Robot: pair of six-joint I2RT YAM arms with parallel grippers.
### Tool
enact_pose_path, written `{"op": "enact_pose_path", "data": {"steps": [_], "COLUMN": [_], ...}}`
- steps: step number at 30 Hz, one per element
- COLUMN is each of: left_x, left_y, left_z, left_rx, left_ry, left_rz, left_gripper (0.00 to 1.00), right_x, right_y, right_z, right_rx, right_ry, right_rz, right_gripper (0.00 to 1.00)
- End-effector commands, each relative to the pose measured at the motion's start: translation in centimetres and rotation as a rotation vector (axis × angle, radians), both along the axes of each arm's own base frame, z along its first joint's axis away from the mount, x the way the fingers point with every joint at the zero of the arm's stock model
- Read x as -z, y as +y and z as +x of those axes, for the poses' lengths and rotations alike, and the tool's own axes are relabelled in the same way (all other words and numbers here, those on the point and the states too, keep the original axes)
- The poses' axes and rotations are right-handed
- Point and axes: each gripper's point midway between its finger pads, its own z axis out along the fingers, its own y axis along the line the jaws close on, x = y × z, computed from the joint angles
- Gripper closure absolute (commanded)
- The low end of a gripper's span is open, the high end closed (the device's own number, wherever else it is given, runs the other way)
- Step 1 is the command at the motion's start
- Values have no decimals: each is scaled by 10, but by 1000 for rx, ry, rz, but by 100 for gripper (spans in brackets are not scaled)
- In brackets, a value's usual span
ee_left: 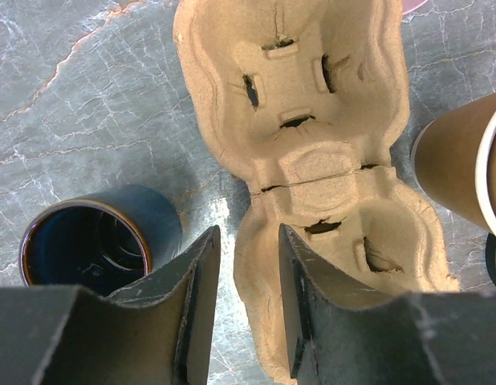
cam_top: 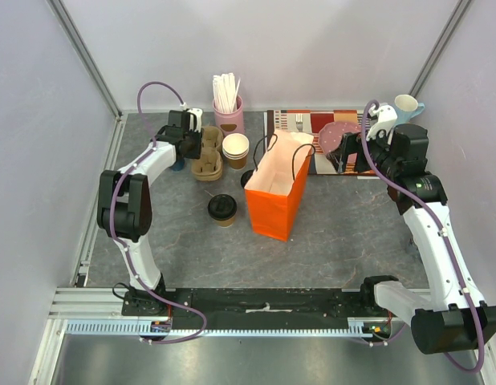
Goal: Pack the takeout coffee
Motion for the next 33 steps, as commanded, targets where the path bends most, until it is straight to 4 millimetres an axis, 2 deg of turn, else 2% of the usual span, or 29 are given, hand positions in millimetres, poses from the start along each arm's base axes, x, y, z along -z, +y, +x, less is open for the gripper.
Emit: {"op": "enact_pose_path", "data": {"steps": [1,3,7,12,15,16,18,23,33], "left_x": [-8,1,6,1,-8,-12,-19,-28,-55], "left_y": [2,2,2,1,0,1,0,-1,-1], "left_z": [13,10,9,12,13,14,14,13,17], "left_rx": [10,17,15,17,18,16,19,18,21], "left_ry": [-40,-16,-6,-15,-36,-44,-62,-76,-133], "left_rz": [10,10,11,8,3,2,-2,-10,-16], "left_gripper": [58,58,56,56,67,76,78,97,95], "right_x": [-14,-14,-14,-15,-16,-16,-15,-16,-17], "right_y": [1,1,2,2,2,3,3,4,6], "right_z": [3,2,1,1,1,0,1,0,-1], "right_rx": [-4,-5,-9,-12,-12,-13,-13,-19,-27], "right_ry": [-56,-58,-58,-59,-62,-62,-57,-60,-58], "right_rz": [-11,-12,-13,-14,-13,-13,-13,-11,-7], "right_gripper": [2,2,2,2,2,2,2,2,2]}}
